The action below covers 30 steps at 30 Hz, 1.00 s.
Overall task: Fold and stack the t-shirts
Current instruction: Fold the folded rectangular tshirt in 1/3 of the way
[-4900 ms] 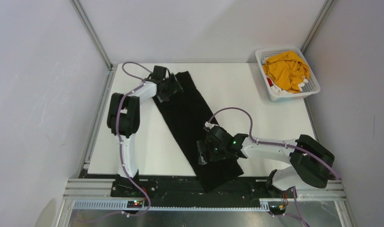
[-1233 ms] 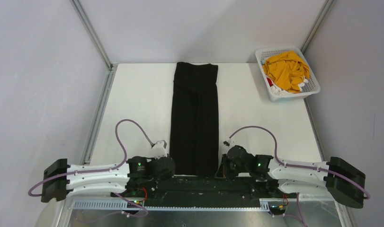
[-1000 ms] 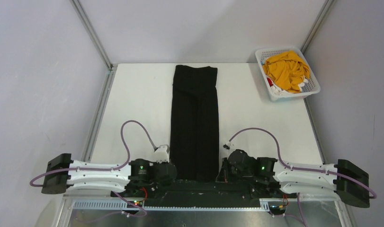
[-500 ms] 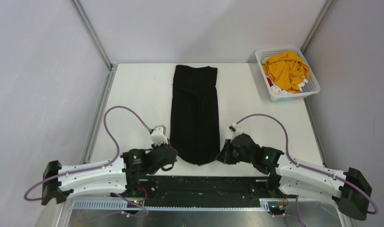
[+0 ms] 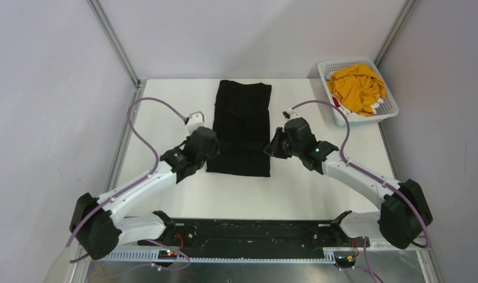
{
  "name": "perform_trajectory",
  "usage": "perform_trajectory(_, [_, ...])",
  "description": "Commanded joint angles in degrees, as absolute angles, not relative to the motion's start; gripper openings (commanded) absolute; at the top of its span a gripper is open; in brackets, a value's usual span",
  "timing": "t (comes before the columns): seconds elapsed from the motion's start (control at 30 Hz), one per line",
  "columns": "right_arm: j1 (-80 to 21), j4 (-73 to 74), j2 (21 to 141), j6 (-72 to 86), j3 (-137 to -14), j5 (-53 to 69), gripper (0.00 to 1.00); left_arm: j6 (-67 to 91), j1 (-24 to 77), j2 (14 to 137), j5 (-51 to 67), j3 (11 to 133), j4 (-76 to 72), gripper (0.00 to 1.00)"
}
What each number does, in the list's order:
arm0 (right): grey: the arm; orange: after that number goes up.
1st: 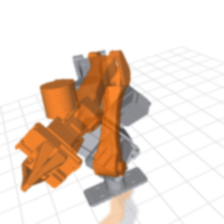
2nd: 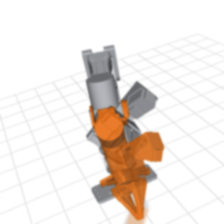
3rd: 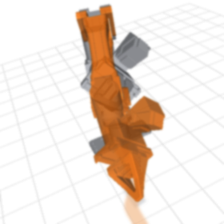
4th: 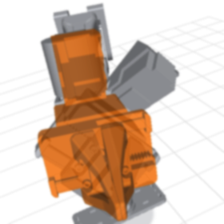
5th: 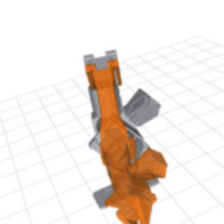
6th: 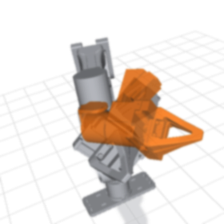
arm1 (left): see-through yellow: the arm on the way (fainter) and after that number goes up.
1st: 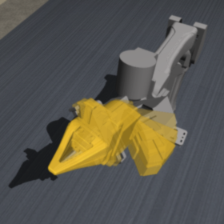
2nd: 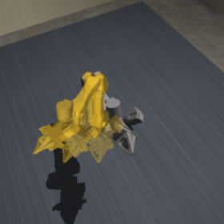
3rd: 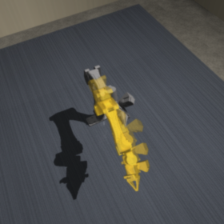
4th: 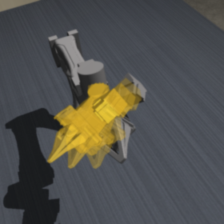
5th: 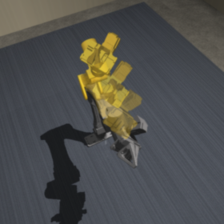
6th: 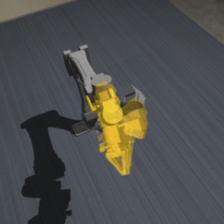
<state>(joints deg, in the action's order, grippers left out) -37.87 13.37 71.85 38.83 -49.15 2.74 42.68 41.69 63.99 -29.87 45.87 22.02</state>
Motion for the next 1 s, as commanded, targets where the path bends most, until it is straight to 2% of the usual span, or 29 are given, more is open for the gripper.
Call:
perform_trajectory(0.0, [-33.62, 10.43, 76.98, 34.65, -54.75, 7.17, 0.00, 34.85, 35.52, 70.83, -22.53, 52.32, 17.19, 0.00])
perform_trajectory(0.23, [-28.60, 8.49, 86.82, 33.17, -61.33, 11.88, 0.00, 30.84, 30.04, 83.34, -15.41, 60.77, 15.75, 0.00])
perform_trajectory(0.7, [-22.07, 4.19, 102.25, 31.54, -70.27, 17.79, 0.00, 26.10, 21.15, 99.85, -1.14, 73.15, 15.60, 0.00])
perform_trajectory(0.8, [-21.54, 2.82, 104.98, 31.48, -71.47, 18.78, 0.00, 25.24, 20.66, 102.87, -0.46, 74.98, 15.63, 0.05])
perform_trajectory(0.83, [-21.36, 2.07, 106.18, 31.25, -72.25, 18.62, 0.00, 25.15, 20.41, 103.42, -0.45, 75.79, 15.64, 0.11])
perform_trajectory(0.87, [-21.31, 1.74, 106.84, 30.71, -72.69, 17.97, 0.01, 25.18, 20.23, 104.36, -0.44, 76.30, 15.62, 0.13])
perform_trajectory(0.93, [-20.88, 1.37, 108.77, 29.44, -74.67, 16.85, 0.15, 25.56, 19.30, 105.58, -0.57, 77.59, 15.64, 0.19])
perform_trajectory(0.97, [-20.34, 1.96, 110.21, 29.13, -76.65, 16.60, 0.30, 25.79, 18.41, 106.01, -0.73, 78.74, 15.64, 0.25])
